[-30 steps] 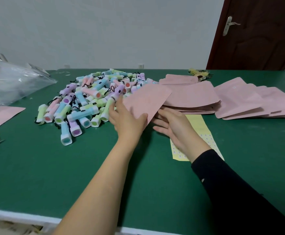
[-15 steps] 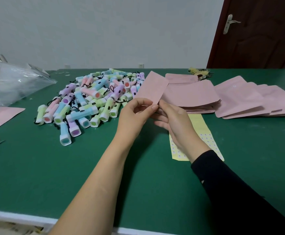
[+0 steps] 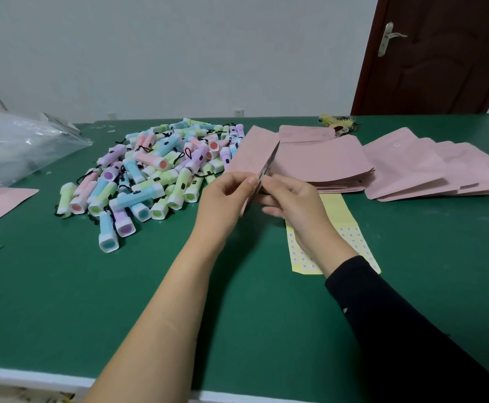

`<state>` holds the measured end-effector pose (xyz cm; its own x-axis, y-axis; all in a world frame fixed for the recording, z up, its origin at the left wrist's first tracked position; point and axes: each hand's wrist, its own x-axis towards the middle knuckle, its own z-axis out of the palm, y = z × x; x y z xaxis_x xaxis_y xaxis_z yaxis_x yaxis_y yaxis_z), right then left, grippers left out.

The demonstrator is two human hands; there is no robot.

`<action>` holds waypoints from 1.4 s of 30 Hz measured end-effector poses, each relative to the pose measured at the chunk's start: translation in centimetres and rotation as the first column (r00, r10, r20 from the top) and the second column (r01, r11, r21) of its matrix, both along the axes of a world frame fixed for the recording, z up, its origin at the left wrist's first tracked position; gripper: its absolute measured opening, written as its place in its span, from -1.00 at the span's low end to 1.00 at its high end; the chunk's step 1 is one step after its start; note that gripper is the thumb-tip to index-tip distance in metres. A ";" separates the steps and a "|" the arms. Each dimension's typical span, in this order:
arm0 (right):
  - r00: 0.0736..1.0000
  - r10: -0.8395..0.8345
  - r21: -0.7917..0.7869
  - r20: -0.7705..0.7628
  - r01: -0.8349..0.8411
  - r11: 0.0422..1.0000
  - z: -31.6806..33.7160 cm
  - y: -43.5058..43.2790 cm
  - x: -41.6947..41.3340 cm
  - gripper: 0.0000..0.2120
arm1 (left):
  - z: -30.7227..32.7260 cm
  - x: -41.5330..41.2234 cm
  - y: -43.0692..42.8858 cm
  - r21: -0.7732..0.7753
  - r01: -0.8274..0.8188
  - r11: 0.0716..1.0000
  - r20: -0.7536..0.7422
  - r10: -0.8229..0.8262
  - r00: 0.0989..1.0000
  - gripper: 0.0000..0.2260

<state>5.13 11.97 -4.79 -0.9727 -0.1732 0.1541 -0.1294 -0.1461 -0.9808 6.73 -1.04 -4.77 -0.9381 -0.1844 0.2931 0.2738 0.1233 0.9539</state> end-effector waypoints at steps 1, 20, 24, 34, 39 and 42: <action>1.000 -0.005 0.035 -0.027 0.006 0.999 0.0 -0.1 0.1 -0.85 | 0.0 0.0 0.1 -0.024 -0.028 0.999 -0.003 0.028 1.000 -0.89; 0.719 -0.004 0.607 -0.695 0.591 0.532 -0.3 -1.2 1.3 -0.56 | -0.4 0.9 2.5 -0.234 -0.250 0.939 -0.144 0.221 0.965 -0.54; 0.736 -0.029 0.581 -0.676 0.557 0.593 0.1 -0.8 1.3 -0.61 | -0.3 0.7 1.8 -0.295 -0.226 0.928 -0.145 0.190 0.971 -0.61; 0.922 -0.085 0.609 -0.378 0.317 0.727 -0.1 -0.7 1.1 -0.47 | -0.1 1.0 2.2 -0.350 -0.197 0.916 -0.100 0.173 0.980 -0.81; 0.886 0.035 0.666 -0.461 0.320 0.674 -0.4 -2.0 2.5 -0.34 | 0.0 0.4 2.2 -0.143 -0.122 0.982 0.057 0.132 0.990 -0.59; 0.849 -0.015 0.609 -0.528 0.390 0.691 -0.4 -2.4 2.4 -0.30 | -0.1 0.1 1.3 -0.160 -0.127 0.979 0.015 0.132 0.991 -0.41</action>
